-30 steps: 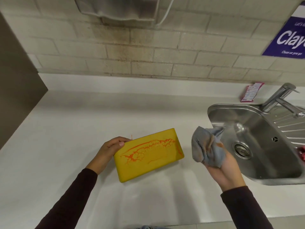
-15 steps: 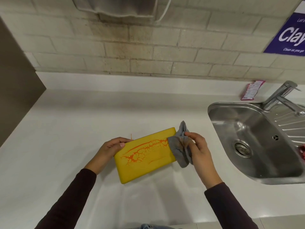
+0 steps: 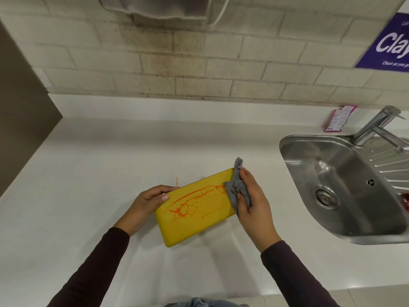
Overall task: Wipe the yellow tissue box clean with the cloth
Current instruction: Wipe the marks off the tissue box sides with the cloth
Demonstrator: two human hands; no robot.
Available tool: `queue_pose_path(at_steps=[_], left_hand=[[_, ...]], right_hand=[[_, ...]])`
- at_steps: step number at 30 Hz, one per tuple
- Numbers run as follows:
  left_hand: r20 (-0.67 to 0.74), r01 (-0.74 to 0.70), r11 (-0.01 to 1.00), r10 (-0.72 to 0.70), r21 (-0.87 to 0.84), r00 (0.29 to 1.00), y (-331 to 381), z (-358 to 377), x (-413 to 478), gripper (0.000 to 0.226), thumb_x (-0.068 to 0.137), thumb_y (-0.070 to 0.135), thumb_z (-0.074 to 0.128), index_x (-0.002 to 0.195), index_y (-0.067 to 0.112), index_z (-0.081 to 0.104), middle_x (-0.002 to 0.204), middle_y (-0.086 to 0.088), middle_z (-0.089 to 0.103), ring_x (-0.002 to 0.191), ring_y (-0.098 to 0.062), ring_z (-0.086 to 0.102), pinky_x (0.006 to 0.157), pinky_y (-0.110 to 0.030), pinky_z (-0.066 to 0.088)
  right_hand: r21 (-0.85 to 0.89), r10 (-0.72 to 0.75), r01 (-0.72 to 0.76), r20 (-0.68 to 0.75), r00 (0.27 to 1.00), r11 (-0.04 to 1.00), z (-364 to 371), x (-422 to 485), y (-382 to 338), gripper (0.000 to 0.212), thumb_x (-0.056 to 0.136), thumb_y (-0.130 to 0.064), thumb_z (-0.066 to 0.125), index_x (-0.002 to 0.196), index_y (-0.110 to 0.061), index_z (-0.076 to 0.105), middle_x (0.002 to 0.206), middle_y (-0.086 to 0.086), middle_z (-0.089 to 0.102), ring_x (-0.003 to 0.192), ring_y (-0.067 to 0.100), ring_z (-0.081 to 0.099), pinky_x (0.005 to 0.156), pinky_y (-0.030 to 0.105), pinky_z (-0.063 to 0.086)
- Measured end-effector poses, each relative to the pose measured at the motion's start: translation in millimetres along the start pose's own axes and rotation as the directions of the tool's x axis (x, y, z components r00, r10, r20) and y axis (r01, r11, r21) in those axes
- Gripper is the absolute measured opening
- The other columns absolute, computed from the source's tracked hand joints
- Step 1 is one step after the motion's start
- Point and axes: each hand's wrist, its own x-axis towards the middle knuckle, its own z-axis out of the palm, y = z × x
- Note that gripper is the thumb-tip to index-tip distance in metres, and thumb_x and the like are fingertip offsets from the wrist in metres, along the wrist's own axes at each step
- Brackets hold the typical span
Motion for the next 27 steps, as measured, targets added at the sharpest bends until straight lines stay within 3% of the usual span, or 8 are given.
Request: queue_pose_path(at_steps=[3,5,9,12,14,18,23,27], left_hand=[[0.034,0.007,1.0,-0.006,-0.029,0.999,1,-1,-2,0.033,0.063,0.045,0.062,0.092,0.034,0.072,0.1,0.014,0.073,0.09,-0.005,0.066,0.073,-0.015,0.054],[0.054,0.012,0.999,-0.01,-0.039,0.998,2,-2,-2,0.036,0.062,0.044,0.063,0.095,0.031,0.071,0.1,0.013,0.073,0.091,-0.005,0.067,0.073,-0.015,0.054],[0.05,0.02,0.999,-0.018,-0.051,0.999,2,-3,-3,0.039,0.061,0.043,0.063,0.096,0.028,0.069,0.098,0.013,0.073,0.089,-0.005,0.067,0.072,-0.014,0.053],[0.041,0.016,0.998,-0.014,-0.057,0.999,2,-3,-3,0.035,0.061,0.043,0.064,0.093,0.031,0.071,0.098,0.014,0.073,0.089,-0.004,0.067,0.071,-0.014,0.053],[0.044,0.017,0.998,-0.014,-0.059,0.999,2,-3,-4,0.034,0.061,0.042,0.064,0.092,0.032,0.071,0.099,0.014,0.073,0.09,-0.004,0.067,0.071,-0.014,0.053],[0.035,0.018,0.998,-0.016,-0.064,0.999,2,-2,-4,0.032,0.06,0.043,0.064,0.09,0.034,0.073,0.099,0.015,0.073,0.09,-0.004,0.066,0.072,-0.014,0.053],[0.036,0.007,0.998,-0.004,-0.064,0.999,2,1,-6,0.032,0.061,0.042,0.064,0.091,0.036,0.074,0.101,0.015,0.073,0.091,-0.004,0.066,0.072,-0.015,0.053],[0.044,-0.001,0.998,0.004,-0.062,0.999,4,2,-8,0.032,0.061,0.042,0.064,0.091,0.036,0.073,0.101,0.015,0.072,0.091,-0.003,0.066,0.073,-0.015,0.053]], right_hand=[[0.024,-0.014,0.013,0.068,0.998,1.0,0,-2,5,0.069,0.086,0.011,0.051,0.144,-0.013,0.024,0.142,-0.005,0.04,0.131,0.001,0.033,0.105,0.018,0.033],[0.057,0.055,-0.06,0.076,0.996,0.997,-2,-2,6,0.069,0.087,0.005,0.056,0.144,-0.016,0.022,0.128,-0.016,0.045,0.12,-0.002,0.044,0.093,0.005,0.036],[0.119,0.149,-0.156,0.068,0.986,0.981,-3,6,7,0.053,0.089,-0.001,0.058,0.136,-0.017,0.039,0.133,-0.011,0.045,0.117,-0.005,0.047,0.093,0.002,0.035],[0.14,0.119,-0.127,0.066,0.991,0.982,3,8,5,0.047,0.088,0.011,0.052,0.133,-0.002,0.043,0.13,-0.031,0.044,0.108,-0.012,0.052,0.084,0.001,0.038],[0.141,0.06,-0.071,0.082,0.995,0.987,5,6,3,0.046,0.087,0.015,0.047,0.131,0.003,0.043,0.129,-0.039,0.042,0.111,-0.013,0.049,0.088,0.006,0.04],[-0.083,-0.105,0.117,0.142,0.984,0.99,4,-1,4,0.044,0.087,-0.002,0.039,0.125,-0.02,0.05,0.144,-0.006,0.039,0.138,0.009,0.028,0.116,0.031,0.017],[-0.254,-0.234,0.303,0.268,0.935,0.919,-5,-6,10,0.058,0.085,-0.007,0.046,0.14,-0.025,0.036,0.144,-0.01,0.032,0.139,0.003,0.017,0.116,0.024,0.007],[-0.227,-0.109,0.162,0.229,0.967,0.96,-9,1,7,0.065,0.08,-0.022,0.043,0.14,-0.036,0.021,0.141,-0.013,0.035,0.138,0.004,0.019,0.113,0.015,0.002]])
